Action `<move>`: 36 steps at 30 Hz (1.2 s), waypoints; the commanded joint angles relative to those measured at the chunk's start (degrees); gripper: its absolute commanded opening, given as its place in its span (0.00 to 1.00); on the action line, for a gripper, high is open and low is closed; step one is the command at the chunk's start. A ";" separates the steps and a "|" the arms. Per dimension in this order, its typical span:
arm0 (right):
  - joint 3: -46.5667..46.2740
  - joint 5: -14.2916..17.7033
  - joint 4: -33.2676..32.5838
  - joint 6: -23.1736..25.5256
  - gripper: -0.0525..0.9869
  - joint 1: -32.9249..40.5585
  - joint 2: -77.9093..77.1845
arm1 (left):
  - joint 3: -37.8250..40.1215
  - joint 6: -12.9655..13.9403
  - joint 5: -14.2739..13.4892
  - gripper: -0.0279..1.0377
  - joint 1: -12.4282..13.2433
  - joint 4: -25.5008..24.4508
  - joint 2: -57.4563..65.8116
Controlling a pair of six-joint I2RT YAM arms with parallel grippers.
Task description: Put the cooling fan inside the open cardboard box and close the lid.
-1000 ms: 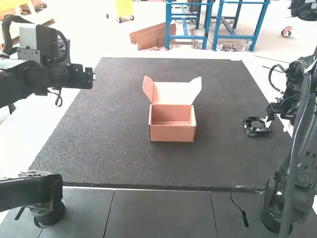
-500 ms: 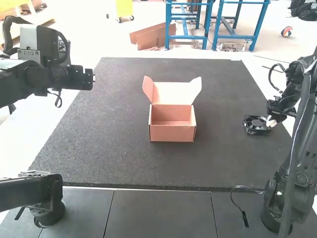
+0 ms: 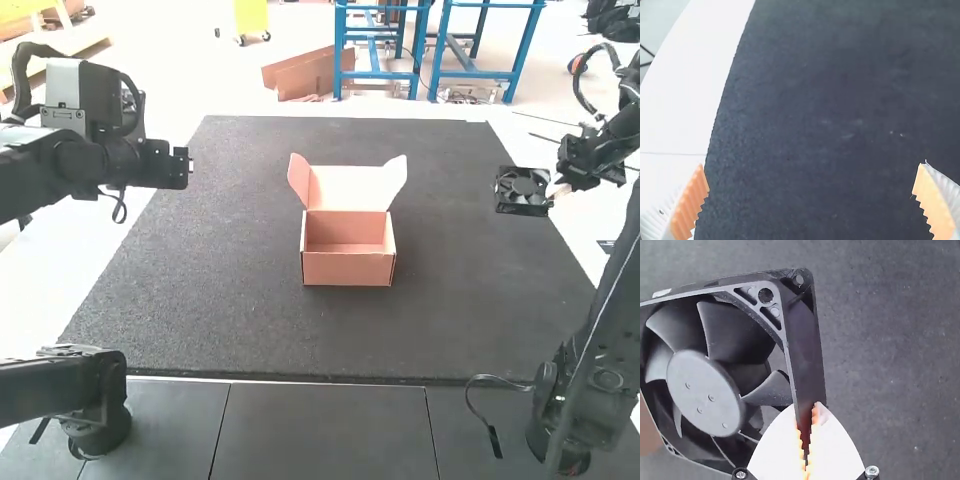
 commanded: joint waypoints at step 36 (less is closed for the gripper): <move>-9.11 0.42 7.28 35.02 0.05 45.43 -13.31 | -2.52 0.56 -0.09 0.93 0.36 -4.73 -8.29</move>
